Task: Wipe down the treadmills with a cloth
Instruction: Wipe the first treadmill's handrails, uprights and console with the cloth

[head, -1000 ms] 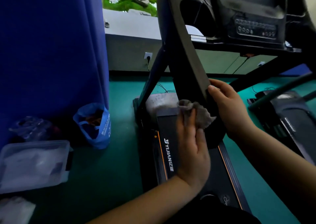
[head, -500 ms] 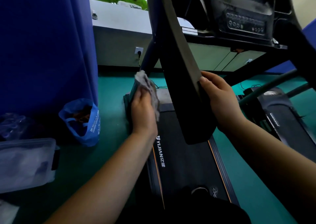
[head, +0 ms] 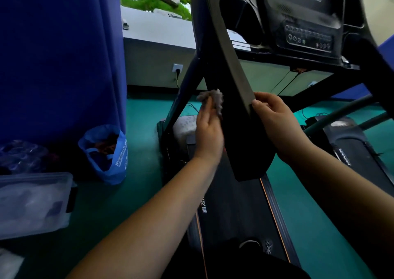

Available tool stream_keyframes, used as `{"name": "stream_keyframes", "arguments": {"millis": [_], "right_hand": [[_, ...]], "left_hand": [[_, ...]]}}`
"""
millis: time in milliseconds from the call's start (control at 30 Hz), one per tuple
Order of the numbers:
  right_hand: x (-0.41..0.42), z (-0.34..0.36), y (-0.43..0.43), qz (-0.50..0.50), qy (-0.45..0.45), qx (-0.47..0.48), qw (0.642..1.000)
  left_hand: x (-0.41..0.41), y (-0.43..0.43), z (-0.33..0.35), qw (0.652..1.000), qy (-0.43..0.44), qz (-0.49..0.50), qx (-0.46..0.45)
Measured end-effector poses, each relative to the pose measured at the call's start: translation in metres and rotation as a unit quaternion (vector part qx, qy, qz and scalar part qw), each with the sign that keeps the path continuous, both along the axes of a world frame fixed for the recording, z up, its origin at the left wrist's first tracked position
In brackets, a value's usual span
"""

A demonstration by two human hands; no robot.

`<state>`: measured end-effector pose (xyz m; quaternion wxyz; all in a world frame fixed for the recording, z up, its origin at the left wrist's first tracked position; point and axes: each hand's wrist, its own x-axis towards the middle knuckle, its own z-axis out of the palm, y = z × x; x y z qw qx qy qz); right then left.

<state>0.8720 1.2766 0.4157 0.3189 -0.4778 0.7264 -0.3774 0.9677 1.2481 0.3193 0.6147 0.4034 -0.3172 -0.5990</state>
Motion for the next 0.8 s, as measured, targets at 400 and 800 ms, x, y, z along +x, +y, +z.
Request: {"name": "stream_keyframes", "arguments": {"millis": [400, 800], "right_hand": [[0.013, 0.007, -0.017, 0.011, 0.091, 0.016, 0.996], [0.02, 0.019, -0.049, 0.016, 0.16, 0.049, 0.986]], "left_hand": [[-0.016, -0.025, 0.013, 0.999, 0.013, 0.008, -0.039], [0.011, -0.029, 0.004, 0.993, -0.052, 0.088, 0.058]]}}
